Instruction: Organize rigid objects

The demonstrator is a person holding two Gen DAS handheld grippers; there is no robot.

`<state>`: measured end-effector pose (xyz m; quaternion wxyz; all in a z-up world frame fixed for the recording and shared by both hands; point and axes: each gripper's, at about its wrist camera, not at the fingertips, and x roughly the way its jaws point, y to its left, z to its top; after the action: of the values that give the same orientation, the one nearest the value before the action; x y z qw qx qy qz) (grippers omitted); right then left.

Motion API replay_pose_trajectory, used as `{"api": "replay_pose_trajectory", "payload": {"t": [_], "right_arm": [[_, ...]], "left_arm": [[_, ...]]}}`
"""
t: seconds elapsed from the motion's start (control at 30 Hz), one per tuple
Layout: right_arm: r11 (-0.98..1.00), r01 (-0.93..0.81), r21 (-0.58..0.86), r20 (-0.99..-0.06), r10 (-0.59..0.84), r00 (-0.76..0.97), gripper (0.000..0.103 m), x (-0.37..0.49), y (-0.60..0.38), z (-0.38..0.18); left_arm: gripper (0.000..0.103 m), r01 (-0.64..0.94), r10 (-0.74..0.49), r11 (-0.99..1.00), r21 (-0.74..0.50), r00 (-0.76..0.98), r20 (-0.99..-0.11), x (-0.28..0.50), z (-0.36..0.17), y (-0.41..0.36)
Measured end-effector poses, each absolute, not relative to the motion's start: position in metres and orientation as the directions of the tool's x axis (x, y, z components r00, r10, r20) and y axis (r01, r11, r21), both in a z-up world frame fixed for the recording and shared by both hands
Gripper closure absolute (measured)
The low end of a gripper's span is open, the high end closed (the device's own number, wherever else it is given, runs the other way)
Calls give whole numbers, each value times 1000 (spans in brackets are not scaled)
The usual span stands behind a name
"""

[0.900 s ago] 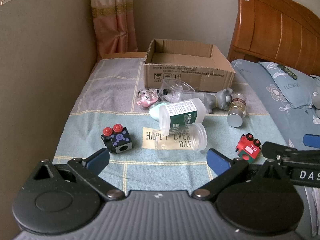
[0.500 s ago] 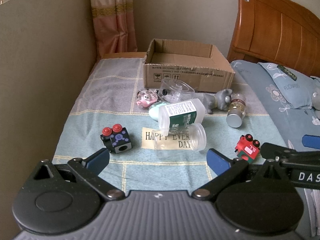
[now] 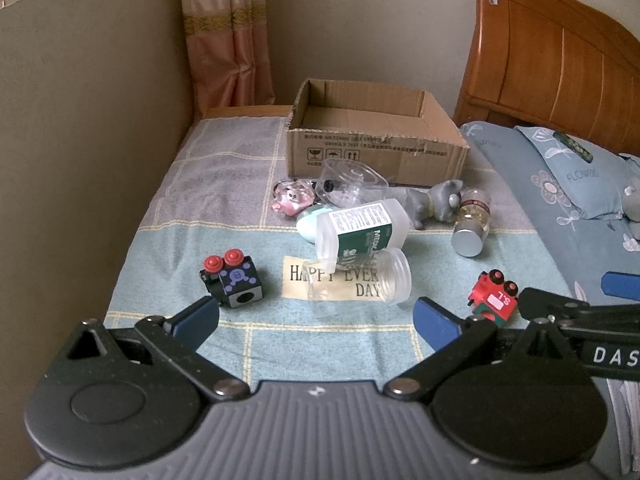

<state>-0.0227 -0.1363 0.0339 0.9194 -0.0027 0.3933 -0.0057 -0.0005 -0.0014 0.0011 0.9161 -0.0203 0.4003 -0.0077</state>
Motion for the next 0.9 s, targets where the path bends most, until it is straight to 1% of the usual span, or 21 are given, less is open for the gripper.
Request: {"api": "replay_pose_trajectory", "payload": {"t": [0.9], "right_arm": [[1000, 6, -7, -722, -9, 692, 0, -22, -137, 33]], "left_arm": [[1, -4, -30, 999, -45, 681, -731, 2, 3, -1]]}}
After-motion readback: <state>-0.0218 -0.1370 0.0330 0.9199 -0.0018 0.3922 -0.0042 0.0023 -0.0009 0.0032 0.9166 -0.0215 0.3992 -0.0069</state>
